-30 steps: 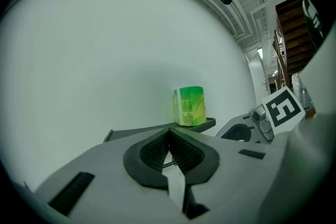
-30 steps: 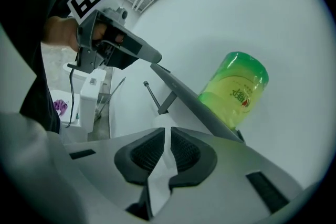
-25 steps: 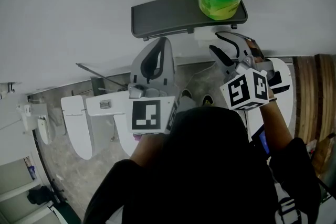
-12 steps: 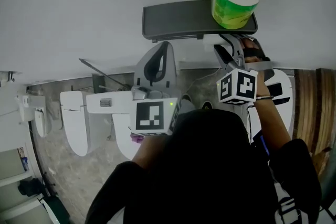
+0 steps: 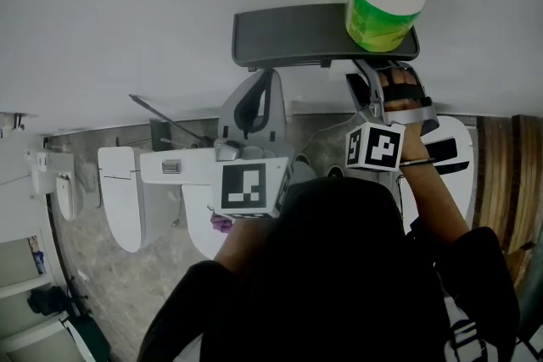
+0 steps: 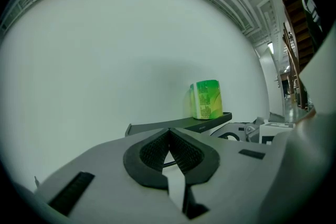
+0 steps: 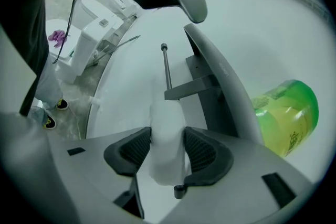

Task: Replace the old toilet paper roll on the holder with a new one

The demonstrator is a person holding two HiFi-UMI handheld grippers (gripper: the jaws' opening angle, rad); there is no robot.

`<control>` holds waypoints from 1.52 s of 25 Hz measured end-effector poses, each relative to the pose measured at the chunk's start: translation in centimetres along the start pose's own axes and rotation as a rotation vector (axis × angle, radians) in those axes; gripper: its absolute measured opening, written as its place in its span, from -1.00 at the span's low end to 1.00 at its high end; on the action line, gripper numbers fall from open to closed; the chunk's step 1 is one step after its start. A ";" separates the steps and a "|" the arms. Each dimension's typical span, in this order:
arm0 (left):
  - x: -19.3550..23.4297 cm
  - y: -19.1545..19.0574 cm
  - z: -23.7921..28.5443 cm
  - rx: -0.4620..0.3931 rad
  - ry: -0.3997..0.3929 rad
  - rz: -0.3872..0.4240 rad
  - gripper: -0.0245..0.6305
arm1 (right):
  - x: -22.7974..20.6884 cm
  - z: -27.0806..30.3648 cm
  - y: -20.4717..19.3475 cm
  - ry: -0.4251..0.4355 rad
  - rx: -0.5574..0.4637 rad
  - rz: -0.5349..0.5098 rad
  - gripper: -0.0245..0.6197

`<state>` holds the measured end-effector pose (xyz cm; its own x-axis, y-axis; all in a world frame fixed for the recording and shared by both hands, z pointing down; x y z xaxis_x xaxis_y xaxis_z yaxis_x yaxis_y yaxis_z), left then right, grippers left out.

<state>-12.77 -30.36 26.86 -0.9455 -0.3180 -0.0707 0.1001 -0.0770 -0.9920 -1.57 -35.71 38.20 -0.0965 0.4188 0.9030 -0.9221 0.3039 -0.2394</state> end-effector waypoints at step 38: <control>-4.2 0.7 1.7 -0.006 -0.101 0.025 -0.86 | -3.3 -5.9 -15.2 -0.174 0.314 -0.134 -0.30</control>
<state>-8.15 -30.67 26.67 -0.9064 -0.4138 -0.0845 0.1207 -0.0620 -0.9908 14.93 -36.66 36.75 -0.0041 0.2332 0.9724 -0.9981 0.0581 -0.0182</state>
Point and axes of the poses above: the fingertips, and each gripper's own axes: z forward along the fingers, x to its left, y out of its top, the point moved 1 cm from there along -z, backward along the fingers, and after that the axes turned 5 degrees about -y, right-handed, at the moved point
